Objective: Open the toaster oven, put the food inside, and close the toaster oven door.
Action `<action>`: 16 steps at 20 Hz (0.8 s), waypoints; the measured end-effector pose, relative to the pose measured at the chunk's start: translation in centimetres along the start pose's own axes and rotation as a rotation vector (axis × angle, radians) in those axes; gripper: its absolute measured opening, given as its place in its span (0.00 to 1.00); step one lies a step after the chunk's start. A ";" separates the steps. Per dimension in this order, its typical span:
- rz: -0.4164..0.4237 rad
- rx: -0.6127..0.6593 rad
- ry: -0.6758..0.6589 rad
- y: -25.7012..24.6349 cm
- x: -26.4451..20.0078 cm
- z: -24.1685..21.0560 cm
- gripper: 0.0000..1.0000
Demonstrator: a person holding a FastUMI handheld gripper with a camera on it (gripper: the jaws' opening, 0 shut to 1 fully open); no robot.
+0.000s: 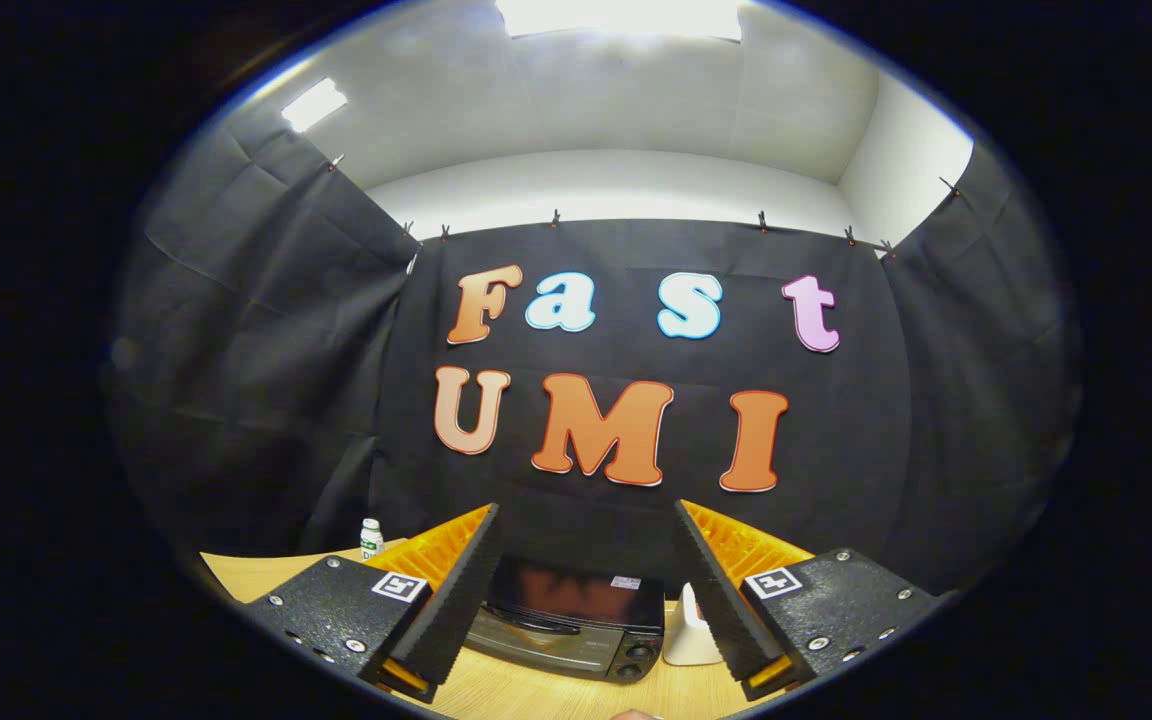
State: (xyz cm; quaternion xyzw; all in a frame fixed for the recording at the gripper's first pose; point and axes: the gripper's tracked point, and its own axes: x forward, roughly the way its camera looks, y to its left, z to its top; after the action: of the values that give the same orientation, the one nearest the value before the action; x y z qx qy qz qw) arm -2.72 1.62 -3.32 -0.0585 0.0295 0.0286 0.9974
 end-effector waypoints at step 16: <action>-0.017 0.046 -0.068 -5.1 -3.3 3.4 0.99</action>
State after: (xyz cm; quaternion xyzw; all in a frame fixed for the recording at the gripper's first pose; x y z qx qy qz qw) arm -5.48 -3.19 0.86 -0.0349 -0.0044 0.0213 0.9992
